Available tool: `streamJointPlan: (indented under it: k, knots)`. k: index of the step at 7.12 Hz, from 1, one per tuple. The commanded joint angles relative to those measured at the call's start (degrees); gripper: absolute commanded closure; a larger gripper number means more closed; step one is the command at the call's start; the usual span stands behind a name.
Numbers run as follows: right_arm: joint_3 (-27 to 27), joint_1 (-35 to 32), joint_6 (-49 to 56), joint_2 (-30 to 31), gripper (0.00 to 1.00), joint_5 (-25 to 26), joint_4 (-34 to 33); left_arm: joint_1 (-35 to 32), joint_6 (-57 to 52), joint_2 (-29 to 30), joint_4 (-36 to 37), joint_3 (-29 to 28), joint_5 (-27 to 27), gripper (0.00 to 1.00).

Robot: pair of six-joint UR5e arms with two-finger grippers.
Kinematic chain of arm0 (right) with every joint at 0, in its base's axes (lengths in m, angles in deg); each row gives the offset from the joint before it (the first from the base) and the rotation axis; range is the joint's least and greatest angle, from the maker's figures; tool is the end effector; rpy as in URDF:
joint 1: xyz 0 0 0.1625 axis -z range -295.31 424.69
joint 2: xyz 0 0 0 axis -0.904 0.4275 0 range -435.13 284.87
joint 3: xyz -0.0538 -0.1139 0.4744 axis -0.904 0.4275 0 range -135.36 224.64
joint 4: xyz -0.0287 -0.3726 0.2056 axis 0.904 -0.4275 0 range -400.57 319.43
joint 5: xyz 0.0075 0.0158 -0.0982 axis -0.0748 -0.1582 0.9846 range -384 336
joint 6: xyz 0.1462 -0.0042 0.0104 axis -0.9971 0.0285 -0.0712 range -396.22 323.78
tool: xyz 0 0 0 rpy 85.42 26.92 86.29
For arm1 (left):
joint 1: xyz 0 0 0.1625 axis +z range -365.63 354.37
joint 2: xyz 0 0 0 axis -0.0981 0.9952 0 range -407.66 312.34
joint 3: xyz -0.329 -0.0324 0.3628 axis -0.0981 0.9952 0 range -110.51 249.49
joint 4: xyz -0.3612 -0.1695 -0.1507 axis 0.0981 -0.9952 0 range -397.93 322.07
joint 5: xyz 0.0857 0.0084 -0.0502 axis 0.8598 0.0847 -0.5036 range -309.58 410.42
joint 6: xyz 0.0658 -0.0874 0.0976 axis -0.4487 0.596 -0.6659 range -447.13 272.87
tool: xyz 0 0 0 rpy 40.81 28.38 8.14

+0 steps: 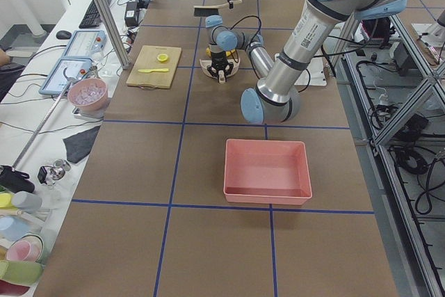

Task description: Sweep and dump trash into bin

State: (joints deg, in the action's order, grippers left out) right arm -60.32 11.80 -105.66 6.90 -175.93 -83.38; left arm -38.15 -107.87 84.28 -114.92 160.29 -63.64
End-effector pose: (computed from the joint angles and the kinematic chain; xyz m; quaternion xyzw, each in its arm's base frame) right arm -0.3226 -0.4331 0.4204 -0.0431 -0.6466 -0.0884 0.7565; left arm 0.6170 -0.4806 0.3195 0.1746 0.2702 0.6378 0.6998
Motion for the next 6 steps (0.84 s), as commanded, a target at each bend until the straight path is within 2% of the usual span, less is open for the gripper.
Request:
streamJointPlan:
  k: [1,2,4,5,6]
  knots:
    - [-1.5,2.2,-6.2,2.1,1.0,4.2,1.0,0.0,0.0,0.0,-0.1,0.0,0.0,1.0]
    - [-2.1,5.6,-6.2,2.8,1.0,9.1,1.3,0.0,0.0,0.0,-0.1,0.0,0.0,1.0]
    - [-0.8,12.0,-7.9,6.3,1.0,14.9,9.5,-0.1,0.0,-0.2,-0.3,0.1,0.0,1.0]
    - [3.1,15.2,-7.9,6.4,1.0,16.8,16.3,-0.2,0.0,-0.2,-0.4,0.1,0.0,1.0]
    - [10.6,15.5,-7.4,6.3,1.0,16.2,26.4,-0.2,0.0,-0.2,-0.4,0.1,0.0,1.0]
